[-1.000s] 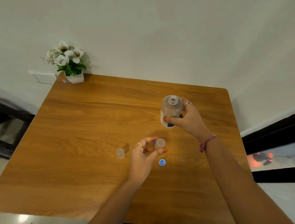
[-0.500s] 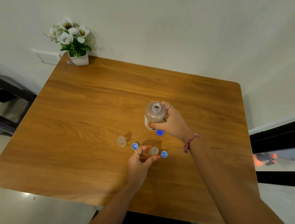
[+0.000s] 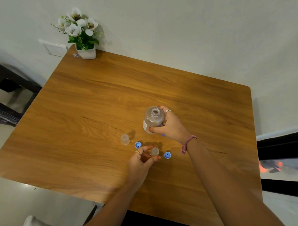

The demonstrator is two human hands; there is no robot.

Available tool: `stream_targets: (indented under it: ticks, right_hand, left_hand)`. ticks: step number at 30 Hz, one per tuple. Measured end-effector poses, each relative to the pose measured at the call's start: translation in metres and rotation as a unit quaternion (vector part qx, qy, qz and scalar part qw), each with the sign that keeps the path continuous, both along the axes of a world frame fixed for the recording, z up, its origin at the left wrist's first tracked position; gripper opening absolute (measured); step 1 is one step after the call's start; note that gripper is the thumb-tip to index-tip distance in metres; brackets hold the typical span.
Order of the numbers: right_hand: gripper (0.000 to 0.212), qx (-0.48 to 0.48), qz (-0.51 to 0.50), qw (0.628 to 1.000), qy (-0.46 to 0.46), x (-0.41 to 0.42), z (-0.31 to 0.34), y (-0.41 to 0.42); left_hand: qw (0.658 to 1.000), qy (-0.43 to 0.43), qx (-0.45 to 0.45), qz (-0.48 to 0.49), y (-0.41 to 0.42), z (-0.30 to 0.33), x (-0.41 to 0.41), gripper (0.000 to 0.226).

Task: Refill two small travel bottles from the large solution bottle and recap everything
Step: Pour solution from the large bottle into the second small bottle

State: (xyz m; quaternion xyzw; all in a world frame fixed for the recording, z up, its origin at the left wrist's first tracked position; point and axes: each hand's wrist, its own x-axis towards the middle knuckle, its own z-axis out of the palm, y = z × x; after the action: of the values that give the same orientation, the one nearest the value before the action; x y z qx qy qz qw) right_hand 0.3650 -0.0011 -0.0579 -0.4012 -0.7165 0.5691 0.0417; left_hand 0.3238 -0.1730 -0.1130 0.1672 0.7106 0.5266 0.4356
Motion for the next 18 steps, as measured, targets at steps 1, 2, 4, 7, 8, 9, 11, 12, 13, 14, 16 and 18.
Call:
stream_targets:
  ticks: [1, 2, 4, 7, 8, 9, 11, 12, 13, 14, 16, 18]
  right_hand:
    - [0.078, -0.002, 0.002, 1.0, -0.001, -0.0006, -0.0001, -0.0002]
    - [0.08, -0.003, 0.003, 1.0, 0.003, -0.001, -0.0006, -0.0007]
    - [0.081, -0.005, 0.002, 1.0, 0.006, -0.0014, -0.0005, -0.0018]
    - [0.078, -0.007, 0.004, 1.0, 0.003, -0.003, -0.0007, -0.0031]
    - [0.079, -0.007, 0.004, 1.0, 0.003, -0.0035, -0.0011, -0.0033]
    - [0.081, -0.008, 0.005, 1.0, 0.001, -0.0039, -0.0004, -0.0037]
    - [0.083, -0.013, 0.004, 1.0, 0.001, -0.0044, 0.0002, -0.004]
    - [0.085, -0.013, 0.003, 1.0, 0.001, -0.0039, -0.0006, -0.0039]
    - [0.089, -0.012, 0.004, 1.0, -0.002, -0.0031, 0.0003, -0.0041]
    - [0.093, -0.007, 0.006, 1.0, -0.005, -0.0023, 0.0006, -0.0042]
    - [0.102, 0.004, 0.013, 1.0, -0.016, -0.0008, 0.0017, -0.0049]
    - [0.102, 0.012, 0.015, 1.0, -0.024, 0.0021, 0.0043, -0.0054]
  left_hand:
    - [1.0, 0.005, -0.005, -0.004, 0.0, -0.0009, -0.0005, 0.033]
    - [1.0, 0.007, -0.009, -0.007, -0.0003, -0.0014, -0.0009, 0.033]
    - [1.0, 0.007, -0.011, -0.01, -0.0006, -0.0021, -0.0015, 0.033]
    - [1.0, 0.002, -0.014, -0.009, -0.0002, -0.0027, -0.0011, 0.034]
    - [1.0, -0.002, -0.016, -0.007, -0.0001, -0.0032, -0.0007, 0.034]
    - [1.0, -0.005, -0.016, -0.004, -0.0002, -0.0036, -0.0004, 0.035]
    - [1.0, -0.01, -0.018, 0.0, 0.0003, -0.0038, -0.0008, 0.036]
    - [1.0, -0.014, -0.019, 0.001, 0.0006, -0.0036, -0.0012, 0.036]
    - [1.0, -0.016, -0.018, 0.0, 0.0011, -0.0036, -0.0017, 0.037]
    - [1.0, -0.016, -0.017, -0.002, 0.0015, -0.0032, -0.0025, 0.037]
    - [1.0, -0.016, -0.018, -0.009, 0.002, -0.0012, -0.004, 0.039]
    - [1.0, -0.012, -0.012, -0.013, 0.0019, -0.0004, -0.0056, 0.043]
